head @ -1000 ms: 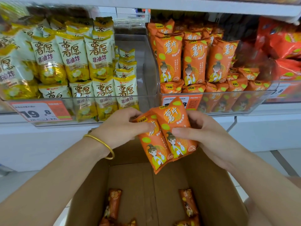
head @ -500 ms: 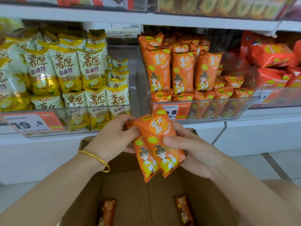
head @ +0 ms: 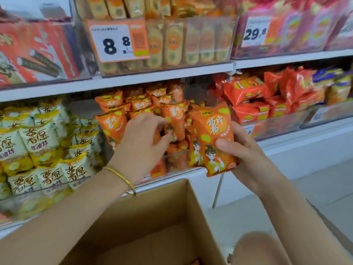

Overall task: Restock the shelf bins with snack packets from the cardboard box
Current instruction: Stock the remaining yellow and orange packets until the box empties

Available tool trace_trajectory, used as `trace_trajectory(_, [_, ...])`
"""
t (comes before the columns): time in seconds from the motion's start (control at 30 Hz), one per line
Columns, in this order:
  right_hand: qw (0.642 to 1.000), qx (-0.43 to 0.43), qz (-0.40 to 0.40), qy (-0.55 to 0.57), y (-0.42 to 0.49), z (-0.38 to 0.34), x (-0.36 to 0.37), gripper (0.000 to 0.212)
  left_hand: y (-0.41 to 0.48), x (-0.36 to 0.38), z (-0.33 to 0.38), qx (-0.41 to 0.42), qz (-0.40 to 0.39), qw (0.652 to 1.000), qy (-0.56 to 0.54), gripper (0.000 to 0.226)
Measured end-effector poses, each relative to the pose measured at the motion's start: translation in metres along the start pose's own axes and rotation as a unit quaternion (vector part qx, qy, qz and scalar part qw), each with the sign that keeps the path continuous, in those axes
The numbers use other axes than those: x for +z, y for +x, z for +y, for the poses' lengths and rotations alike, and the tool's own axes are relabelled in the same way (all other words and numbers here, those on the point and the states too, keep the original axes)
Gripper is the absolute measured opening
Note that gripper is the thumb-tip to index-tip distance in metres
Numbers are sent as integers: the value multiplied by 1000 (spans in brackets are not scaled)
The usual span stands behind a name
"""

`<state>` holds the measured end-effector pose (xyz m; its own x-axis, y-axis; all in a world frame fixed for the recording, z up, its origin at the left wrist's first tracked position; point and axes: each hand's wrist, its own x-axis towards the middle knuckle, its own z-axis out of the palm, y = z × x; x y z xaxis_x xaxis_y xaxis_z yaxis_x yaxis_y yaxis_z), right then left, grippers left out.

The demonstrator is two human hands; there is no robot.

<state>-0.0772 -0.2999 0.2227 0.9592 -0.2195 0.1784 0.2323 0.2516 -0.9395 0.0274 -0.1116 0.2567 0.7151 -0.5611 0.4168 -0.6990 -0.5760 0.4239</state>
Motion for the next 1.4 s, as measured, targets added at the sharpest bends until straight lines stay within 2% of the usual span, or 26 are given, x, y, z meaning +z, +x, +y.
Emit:
trace_trajectory(0.07, [999,-31,30,-27,14,-13,-26,88,26,11,5,73,18,991,108,42])
trace_trajectory(0.13, [997,-50,28,-45,32,-20,-44,84,49,22,7,108,25,974,196,55])
trace_trajectory(0.23, [997,-59,13,-58,66,-21,-57,60,69,33,8,72,-17,953,292,76])
trace_trajectory(0.3, [995,-65,-15,-75,90,-17,-59,55,73,37,2,55,-33,944,325,82])
trace_trajectory(0.47, [985,-23,-81,-152,139,-3,-61,55,70,39,-15,42,-23,939,339,79])
trace_trajectory(0.63, [992,32,-95,-83,173,5,-55,57,71,38,-20,55,-31,938,341,82])
trace_trajectory(0.87, [986,97,-93,-101,198,13,-38,55,70,40,-23,64,-24,938,338,81])
trace_trajectory(0.97, [983,90,-80,-136,194,6,-40,46,71,40,-24,64,-18,938,340,80])
trace_trajectory(1.07, [986,69,-22,-149,183,5,-49,38,71,42,-25,67,-7,938,340,77])
trace_trajectory(1.2, [981,39,55,-181,164,8,-56,40,71,43,-25,65,-6,937,344,80])
trace_trajectory(1.3, [974,-3,67,-215,158,12,-42,42,71,43,-26,62,-9,935,348,82])
trace_trajectory(1.4, [934,-41,72,-347,163,19,-22,48,71,44,-27,64,-5,936,345,82])
